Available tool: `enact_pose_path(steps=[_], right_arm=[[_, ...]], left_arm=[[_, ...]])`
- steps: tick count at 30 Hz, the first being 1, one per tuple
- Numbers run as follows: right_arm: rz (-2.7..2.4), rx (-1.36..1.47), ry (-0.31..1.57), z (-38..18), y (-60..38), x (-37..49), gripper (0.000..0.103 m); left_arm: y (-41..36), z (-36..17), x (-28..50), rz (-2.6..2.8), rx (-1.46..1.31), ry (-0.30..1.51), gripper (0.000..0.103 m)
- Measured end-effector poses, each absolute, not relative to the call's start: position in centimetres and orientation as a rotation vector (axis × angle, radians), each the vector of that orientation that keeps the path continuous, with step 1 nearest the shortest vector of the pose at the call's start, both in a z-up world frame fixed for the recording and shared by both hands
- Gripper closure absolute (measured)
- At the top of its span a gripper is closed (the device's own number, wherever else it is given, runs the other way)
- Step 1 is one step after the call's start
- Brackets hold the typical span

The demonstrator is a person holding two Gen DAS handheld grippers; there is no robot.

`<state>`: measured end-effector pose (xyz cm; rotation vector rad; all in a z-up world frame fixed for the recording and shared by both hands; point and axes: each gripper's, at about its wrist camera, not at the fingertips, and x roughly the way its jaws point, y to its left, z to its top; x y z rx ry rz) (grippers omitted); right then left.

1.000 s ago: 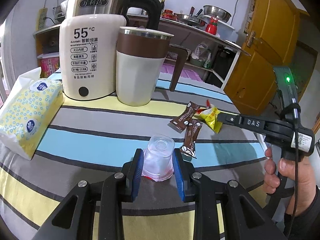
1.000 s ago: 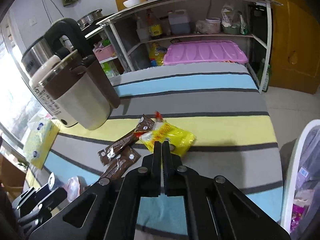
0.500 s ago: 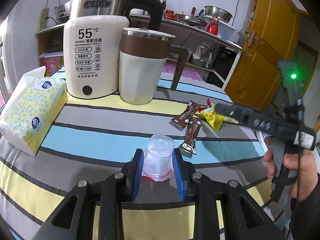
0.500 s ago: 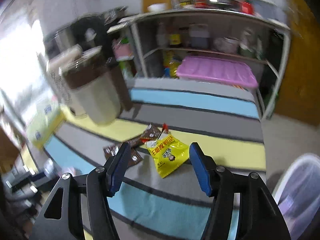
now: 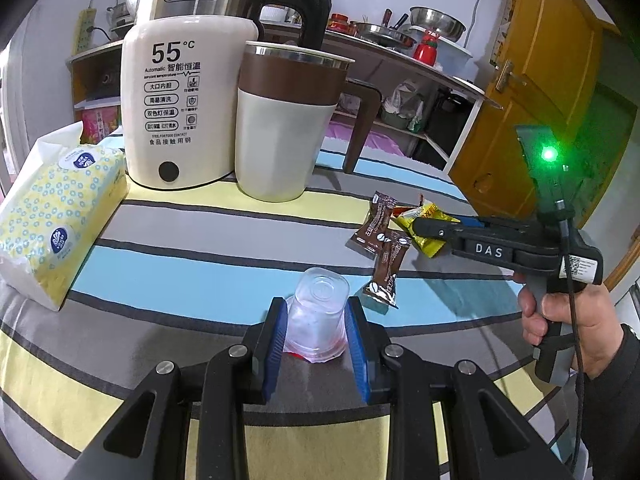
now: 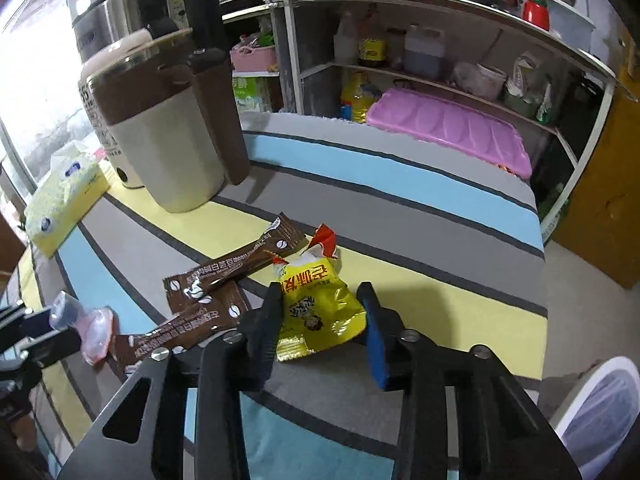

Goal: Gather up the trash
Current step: 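Grasp the clear plastic cup with the left tool while the right tool grasps the yellow snack packet, then carry the plastic cup and yellow packet over the white bin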

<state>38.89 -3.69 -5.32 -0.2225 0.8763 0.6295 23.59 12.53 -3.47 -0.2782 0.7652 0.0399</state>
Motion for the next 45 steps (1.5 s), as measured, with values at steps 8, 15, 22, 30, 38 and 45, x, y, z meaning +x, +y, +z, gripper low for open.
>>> enact_pose_path(steps=[8,15,22,30,38,45], right_arm=[[0.616,-0.174,0.869,-4.5,-5.0,37.0,0.079],[0.604,-0.111,0.853,-3.3,-7.7,34.2,0.079],[0.598,-0.066,0.801,-0.8,-10.4,30.2,0.079],[0.584,-0.025,0.746,1.4,-13.6,25.6,0.079],[0.562,-0.008,0.727,1.9,-16.4,22.7,0.079],[0.528,0.019,0.722,1.7,-19.1,21.7,0.079]], left_arm=[[11.8,-3.0,23.4,0.042,-0.261,0.766,0.073],[10.3,-1.9,22.6,0.027,-0.241,0.752,0.073],[7.8,-0.4,21.4,-0.006,-0.216,0.734,0.073],[4.0,0.6,19.9,-0.059,-0.176,0.727,0.073],[0.8,1.5,19.1,-0.115,-0.153,0.72,0.073],[-1.8,1.8,19.1,-0.161,-0.126,0.724,0.073]])
